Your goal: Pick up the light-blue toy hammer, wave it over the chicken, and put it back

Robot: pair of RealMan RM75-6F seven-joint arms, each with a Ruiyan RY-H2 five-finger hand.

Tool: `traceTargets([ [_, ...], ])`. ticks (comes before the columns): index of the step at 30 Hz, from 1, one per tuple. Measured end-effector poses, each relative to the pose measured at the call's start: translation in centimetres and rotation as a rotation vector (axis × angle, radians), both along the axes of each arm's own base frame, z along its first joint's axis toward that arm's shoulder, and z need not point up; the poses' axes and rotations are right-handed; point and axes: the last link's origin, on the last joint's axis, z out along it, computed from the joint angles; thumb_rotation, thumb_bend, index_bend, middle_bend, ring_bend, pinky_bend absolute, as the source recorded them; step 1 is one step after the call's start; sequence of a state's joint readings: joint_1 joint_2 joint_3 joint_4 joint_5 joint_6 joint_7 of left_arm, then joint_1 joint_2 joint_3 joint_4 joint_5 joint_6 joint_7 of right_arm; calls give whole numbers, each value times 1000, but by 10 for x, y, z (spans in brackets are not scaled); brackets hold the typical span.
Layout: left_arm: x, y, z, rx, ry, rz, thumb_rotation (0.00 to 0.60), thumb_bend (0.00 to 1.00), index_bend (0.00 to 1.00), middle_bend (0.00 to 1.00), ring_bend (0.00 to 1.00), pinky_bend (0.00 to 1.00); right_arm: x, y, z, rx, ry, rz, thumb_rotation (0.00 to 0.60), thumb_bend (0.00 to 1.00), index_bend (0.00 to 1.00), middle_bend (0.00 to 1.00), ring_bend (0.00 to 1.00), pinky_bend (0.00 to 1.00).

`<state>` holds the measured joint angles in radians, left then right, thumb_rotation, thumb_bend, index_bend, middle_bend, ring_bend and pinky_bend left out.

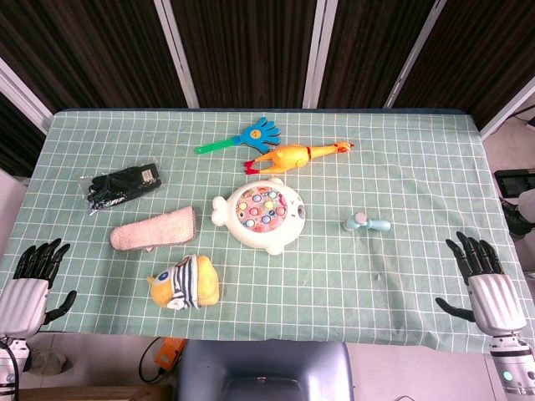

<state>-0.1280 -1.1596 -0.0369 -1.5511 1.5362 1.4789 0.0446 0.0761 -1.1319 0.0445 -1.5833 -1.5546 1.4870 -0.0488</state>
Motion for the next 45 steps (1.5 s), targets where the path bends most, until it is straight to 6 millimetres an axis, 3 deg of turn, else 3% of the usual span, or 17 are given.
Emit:
traceTargets([
  [3,0,0,-3,-20,-4,0,600,309,0,14,0,41,-8,-19,1,-12,-13,-24,600,123,33,0,0,5],
  [10,1,0,-3,-24,-8,-13,600,308,0,13,0,41,-35,-108,13,-19,30,-88,600,123,244,0,0,9],
  [16,1,-1,-3,-24,-3,-12,600,309,0,13,0,41,-25,-169,15,29,-32,-124,600,170,394,12,0,22],
  [19,1,-2,-3,-22,-2,-10,600,309,0,13,0,41,-14,-189,8,62,-81,-113,600,217,453,53,0,43],
  [24,1,-1,-4,-28,0,-7,600,309,0,14,0,41,-1,-202,-14,122,-108,-70,600,276,559,108,0,59],
  [33,1,-2,-3,-33,0,-8,600,317,0,15,0,41,8,-202,-52,210,-97,-30,600,433,590,131,0,62],
  [39,2,-3,-3,-37,0,-9,600,320,0,15,0,41,14,-208,-68,219,-86,-16,600,481,614,143,1,62],
  [45,2,-3,-2,-30,-2,-14,600,320,0,17,0,41,12,-212,-76,225,-69,-38,600,485,571,143,1,62],
])
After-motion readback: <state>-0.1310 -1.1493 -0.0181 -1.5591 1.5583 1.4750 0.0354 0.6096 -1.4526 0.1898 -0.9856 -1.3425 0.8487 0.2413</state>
